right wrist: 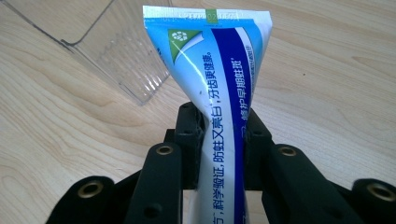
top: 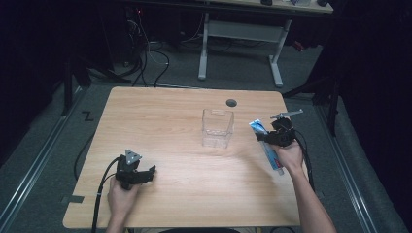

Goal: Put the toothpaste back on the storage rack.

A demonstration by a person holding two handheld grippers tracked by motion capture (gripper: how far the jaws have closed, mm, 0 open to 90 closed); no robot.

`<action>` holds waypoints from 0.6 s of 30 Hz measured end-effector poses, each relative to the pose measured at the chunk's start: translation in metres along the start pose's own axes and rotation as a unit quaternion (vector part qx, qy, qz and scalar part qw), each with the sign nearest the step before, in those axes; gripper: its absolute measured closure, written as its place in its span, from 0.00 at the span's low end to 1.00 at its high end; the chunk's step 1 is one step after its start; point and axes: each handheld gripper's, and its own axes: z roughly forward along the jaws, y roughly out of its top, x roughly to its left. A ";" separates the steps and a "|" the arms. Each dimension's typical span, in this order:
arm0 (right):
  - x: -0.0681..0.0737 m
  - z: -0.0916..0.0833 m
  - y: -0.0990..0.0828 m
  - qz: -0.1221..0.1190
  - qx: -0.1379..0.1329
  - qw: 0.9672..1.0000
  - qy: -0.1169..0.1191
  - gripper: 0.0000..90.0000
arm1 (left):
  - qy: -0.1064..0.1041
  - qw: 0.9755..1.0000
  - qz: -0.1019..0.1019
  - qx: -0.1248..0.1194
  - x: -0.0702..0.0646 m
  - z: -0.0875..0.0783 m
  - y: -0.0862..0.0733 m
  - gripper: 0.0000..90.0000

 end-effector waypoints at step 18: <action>0.015 -0.007 -0.001 -0.012 -0.027 0.999 0.026 0.82 | 0.000 1.000 0.000 0.000 0.000 0.000 0.000 0.20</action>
